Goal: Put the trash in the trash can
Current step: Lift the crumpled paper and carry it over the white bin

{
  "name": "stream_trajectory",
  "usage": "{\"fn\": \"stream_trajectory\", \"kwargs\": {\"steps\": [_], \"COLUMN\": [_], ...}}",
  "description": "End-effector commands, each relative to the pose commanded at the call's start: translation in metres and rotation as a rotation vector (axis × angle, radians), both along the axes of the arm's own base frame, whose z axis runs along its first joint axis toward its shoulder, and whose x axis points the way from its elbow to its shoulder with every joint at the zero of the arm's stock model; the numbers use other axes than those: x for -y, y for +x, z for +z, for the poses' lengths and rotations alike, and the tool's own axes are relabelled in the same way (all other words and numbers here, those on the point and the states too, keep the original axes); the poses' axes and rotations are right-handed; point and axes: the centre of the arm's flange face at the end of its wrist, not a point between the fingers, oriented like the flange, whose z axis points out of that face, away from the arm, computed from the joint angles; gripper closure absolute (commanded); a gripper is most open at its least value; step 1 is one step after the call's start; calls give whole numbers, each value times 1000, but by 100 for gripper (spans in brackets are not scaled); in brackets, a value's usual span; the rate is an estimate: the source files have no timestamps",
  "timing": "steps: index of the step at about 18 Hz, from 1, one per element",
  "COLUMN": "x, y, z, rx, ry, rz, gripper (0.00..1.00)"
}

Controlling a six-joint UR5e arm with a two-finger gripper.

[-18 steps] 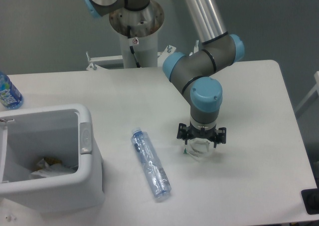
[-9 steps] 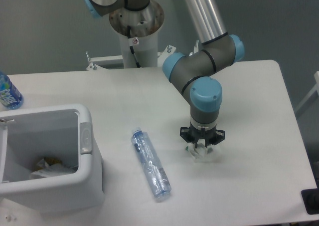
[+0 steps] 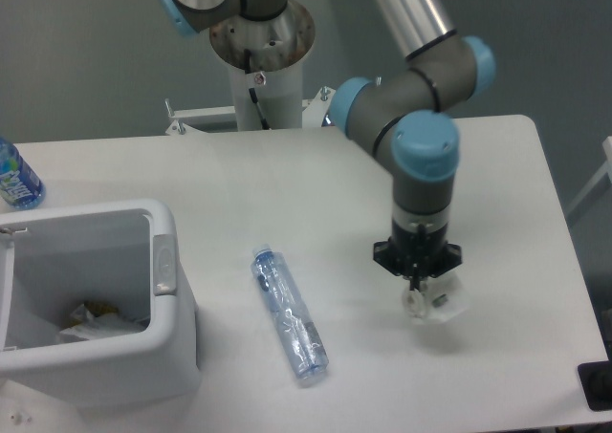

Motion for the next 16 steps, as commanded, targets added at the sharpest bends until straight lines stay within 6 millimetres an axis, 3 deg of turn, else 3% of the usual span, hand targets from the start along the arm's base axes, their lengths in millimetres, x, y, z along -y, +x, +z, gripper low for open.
{"fn": "stream_trajectory", "kwargs": {"steps": [4,6,8,12,16], "x": [-12,-12,-13,-32,-75], "y": [-2,8,23,79,170], "z": [85,126,151,190,209], "rx": [3,16,27,74,138], "ry": [189,269,314,381,406], "rz": [106,166,202,231,160], "gripper": [100,100,100,100,100]}}
